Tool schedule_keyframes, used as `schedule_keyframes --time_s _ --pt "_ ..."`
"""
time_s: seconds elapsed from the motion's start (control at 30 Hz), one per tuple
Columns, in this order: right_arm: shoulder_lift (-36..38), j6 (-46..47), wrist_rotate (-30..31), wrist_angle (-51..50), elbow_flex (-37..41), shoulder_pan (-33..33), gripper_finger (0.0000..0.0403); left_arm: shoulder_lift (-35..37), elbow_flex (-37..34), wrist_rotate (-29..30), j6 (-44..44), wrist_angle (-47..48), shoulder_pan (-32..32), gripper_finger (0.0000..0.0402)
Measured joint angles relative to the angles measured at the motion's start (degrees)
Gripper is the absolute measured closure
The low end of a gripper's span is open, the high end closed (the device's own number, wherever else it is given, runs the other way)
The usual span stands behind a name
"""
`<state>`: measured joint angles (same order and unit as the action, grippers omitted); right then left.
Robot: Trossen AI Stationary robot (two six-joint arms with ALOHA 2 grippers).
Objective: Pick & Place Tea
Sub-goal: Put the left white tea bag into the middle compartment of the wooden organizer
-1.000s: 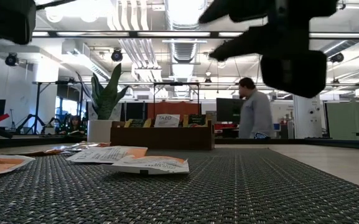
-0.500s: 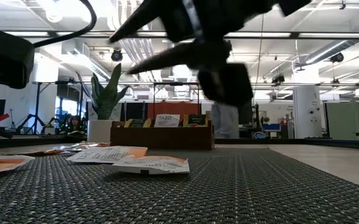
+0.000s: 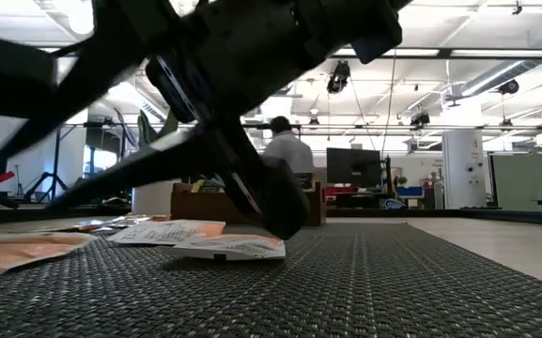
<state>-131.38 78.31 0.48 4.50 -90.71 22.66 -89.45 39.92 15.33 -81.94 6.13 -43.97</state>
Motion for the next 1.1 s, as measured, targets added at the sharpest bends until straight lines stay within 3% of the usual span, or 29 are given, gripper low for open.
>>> schedule_keyframes --time_s 0.3,0.63,1.1 --pt "-0.05 0.04 6.17 -11.79 -1.87 -0.25 0.0287 -0.44 0.35 0.67 4.89 -3.03 1.15 0.0356" --pt "1.02 -3.42 7.26 -11.99 -3.07 -1.42 0.0287 4.20 1.52 0.48 3.93 5.48 -1.48 0.0356" --pt "0.89 -12.13 5.78 -12.74 -2.79 -6.65 0.0287 -1.75 0.28 -0.43 5.67 2.08 0.97 0.0356"
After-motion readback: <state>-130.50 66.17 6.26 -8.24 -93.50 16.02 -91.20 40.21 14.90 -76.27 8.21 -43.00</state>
